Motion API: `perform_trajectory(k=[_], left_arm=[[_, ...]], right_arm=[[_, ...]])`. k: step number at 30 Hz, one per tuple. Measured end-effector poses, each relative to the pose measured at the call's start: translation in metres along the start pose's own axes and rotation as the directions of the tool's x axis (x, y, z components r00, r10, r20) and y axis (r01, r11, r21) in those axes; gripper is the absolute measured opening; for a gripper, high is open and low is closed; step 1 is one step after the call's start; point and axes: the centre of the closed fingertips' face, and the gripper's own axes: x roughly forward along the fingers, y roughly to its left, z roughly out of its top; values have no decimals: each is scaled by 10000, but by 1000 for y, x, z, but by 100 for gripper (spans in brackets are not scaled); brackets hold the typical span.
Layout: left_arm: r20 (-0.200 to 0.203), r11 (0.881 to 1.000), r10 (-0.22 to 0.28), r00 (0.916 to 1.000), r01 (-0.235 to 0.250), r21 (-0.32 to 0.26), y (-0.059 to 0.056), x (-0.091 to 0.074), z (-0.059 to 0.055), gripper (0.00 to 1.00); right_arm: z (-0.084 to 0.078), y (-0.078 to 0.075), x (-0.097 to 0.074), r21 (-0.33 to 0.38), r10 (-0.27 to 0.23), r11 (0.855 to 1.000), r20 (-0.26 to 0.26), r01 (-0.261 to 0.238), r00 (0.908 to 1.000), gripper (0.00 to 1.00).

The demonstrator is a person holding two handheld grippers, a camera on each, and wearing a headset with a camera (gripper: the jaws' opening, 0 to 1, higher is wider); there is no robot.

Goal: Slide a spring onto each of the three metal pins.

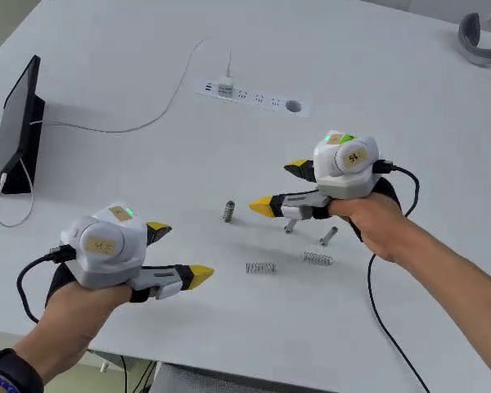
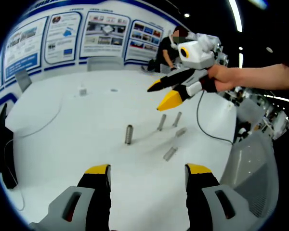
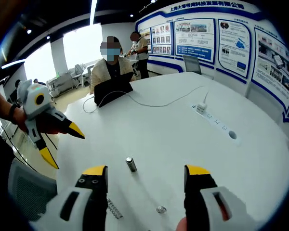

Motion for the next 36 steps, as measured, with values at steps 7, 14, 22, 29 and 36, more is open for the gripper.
perform_trajectory(k=[7, 14, 22, 29, 36], left_arm=[[-32, 10000, 1, 10000, -1, -16, 1, 0, -1, 64], [-27, 10000, 17, 10000, -17, 15, 3, 1, 1, 64], [-59, 10000, -6, 10000, 6, 34, 2, 4, 2, 64], [-77, 10000, -34, 10000, 35, 44, 1, 7, 3, 64], [-111, 9999, -103, 9999, 104, 114, 0, 12, 5, 64]], right_arm=[[-24, -5, -9, 399, -231, 9989, -103, 235, 9997, 66], [-39, -8, -20, 689, -473, 9965, -134, 481, 9988, 66], [-57, -11, -32, 930, -715, 9930, -186, 729, 9973, 67], [-71, -13, -48, 1029, -976, 9896, -285, 1001, 9948, 68], [-84, -20, -64, 1267, -1328, 9826, -324, 1359, 9906, 69]])
